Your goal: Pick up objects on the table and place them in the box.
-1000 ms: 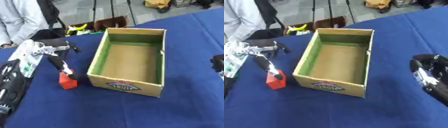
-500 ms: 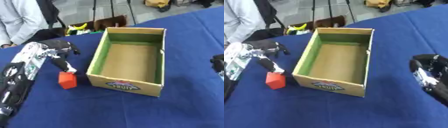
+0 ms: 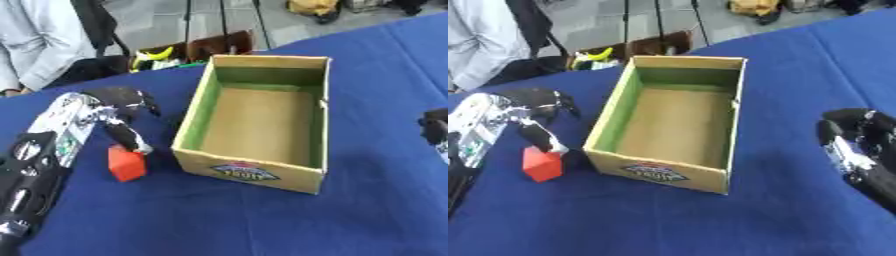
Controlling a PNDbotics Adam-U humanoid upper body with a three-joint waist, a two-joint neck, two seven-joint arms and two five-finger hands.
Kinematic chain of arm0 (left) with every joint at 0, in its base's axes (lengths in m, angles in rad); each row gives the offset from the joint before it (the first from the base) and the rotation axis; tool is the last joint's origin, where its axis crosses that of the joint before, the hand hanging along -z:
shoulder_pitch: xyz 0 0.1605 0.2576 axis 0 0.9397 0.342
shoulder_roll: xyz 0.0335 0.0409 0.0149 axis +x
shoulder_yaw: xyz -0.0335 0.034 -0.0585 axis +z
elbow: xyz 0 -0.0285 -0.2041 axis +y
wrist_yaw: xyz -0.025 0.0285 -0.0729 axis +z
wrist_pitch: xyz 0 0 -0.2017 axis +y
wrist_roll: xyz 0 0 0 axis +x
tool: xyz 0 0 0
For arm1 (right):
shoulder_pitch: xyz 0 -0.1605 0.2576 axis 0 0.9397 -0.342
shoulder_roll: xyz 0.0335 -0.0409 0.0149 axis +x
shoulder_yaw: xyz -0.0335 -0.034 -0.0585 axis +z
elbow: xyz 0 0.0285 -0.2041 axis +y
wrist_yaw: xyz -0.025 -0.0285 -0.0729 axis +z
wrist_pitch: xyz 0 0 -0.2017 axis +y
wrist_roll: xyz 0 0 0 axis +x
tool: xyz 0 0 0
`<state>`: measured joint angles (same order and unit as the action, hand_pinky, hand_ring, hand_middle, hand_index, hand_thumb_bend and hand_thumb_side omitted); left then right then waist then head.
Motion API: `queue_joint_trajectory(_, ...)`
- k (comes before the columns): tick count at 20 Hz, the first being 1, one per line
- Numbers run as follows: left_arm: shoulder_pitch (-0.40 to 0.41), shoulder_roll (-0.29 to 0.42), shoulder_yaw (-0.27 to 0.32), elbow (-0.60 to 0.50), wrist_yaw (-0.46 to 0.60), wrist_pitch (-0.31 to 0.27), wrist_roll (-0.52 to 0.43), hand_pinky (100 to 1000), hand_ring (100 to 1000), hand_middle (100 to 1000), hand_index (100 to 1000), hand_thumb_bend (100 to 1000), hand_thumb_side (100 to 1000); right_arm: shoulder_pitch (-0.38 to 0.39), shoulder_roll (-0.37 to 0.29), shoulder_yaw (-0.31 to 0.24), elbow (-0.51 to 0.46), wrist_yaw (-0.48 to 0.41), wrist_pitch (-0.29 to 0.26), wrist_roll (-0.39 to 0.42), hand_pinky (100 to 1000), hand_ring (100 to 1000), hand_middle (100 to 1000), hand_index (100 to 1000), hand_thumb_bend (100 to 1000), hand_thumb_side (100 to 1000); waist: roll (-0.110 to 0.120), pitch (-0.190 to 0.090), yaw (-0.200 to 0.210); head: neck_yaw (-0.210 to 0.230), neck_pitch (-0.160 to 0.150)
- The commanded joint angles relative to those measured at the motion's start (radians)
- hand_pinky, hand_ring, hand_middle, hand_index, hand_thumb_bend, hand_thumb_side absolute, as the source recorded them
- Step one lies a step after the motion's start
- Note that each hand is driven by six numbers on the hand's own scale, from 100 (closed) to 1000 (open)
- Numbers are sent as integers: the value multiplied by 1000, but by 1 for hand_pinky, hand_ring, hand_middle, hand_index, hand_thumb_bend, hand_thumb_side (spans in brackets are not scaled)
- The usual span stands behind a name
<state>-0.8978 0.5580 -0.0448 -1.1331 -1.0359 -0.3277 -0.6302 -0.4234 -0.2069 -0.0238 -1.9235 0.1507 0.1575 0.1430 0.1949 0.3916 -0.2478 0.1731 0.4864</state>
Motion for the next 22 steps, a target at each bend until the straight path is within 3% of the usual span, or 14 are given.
queue_joint_trajectory(1, -7, 19, 2, -5, 11, 1, 5, 213, 454, 631, 786, 728, 592, -11, -2, -1, -22, -2, -1, 4, 849, 794, 508, 709, 256, 478, -7, -21, 1, -2, -14)
queue_joint_trajectory(2, -7, 19, 2, -6, 12, 2, 8, 213, 454, 630, 786, 728, 592, -11, -2, -1, -22, -2, -1, 4, 849, 794, 508, 709, 256, 478, -7, -21, 1, -2, -14)
queue_joint_trajectory(5, -7, 22, 0, -8, 4, 1, 3, 261, 488, 824, 899, 809, 621, -11, -1, -1, -22, -2, -1, 4, 849, 794, 508, 708, 258, 481, -8, -23, 1, -2, -14)
queue_joint_trajectory(6, -8, 23, 2, -11, -2, -1, -4, 261, 491, 820, 899, 807, 625, -11, 0, -1, -22, -2, -1, 4, 849, 794, 508, 708, 258, 481, -8, -23, 1, -2, -14)
queue_joint_trajectory(8, -10, 26, 10, -23, -3, -6, -15, 239, 474, 729, 859, 775, 619, -11, 1, -2, -21, -2, -1, 4, 849, 794, 508, 708, 259, 482, -10, -25, 3, -5, -15)
queue_joint_trajectory(11, -8, 30, 14, -38, 7, -7, -22, 232, 467, 705, 837, 777, 616, -10, 2, -3, -21, -2, -2, 3, 849, 794, 507, 708, 259, 482, -11, -26, 4, -6, -18)
queue_joint_trajectory(17, -3, 34, 9, -45, -13, -16, -62, 282, 513, 871, 930, 830, 635, -9, 3, -4, -20, -1, -2, 2, 848, 793, 507, 708, 262, 483, -15, -27, 7, -10, -21)
queue_joint_trajectory(22, 5, 46, 27, -87, -27, -11, -87, 306, 537, 911, 960, 883, 669, -4, 4, -6, -19, -2, -2, 1, 848, 793, 507, 708, 262, 484, -18, -31, 15, -21, -24)
